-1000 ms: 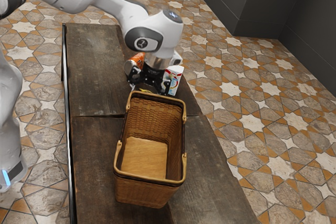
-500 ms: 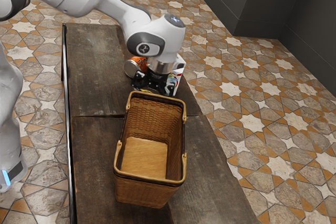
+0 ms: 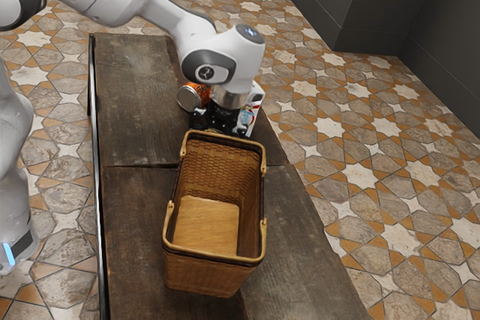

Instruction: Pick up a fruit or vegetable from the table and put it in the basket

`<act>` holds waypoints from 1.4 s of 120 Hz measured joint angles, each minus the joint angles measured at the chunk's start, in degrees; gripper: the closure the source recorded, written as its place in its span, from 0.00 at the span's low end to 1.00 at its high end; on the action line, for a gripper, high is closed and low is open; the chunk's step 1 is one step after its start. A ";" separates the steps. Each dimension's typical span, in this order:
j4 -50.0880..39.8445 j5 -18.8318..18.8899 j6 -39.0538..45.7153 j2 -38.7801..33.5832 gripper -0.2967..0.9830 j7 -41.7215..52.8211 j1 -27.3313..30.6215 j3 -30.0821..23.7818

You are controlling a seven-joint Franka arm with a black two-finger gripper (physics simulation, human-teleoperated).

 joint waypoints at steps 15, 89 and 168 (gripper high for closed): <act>0.00 1.41 -0.06 0.02 0.60 0.04 -1.02 -0.01; 0.61 -0.96 -1.84 -0.80 0.64 1.78 -1.04 1.39; 29.82 -5.72 -24.46 -3.94 0.65 2.58 -1.08 -4.70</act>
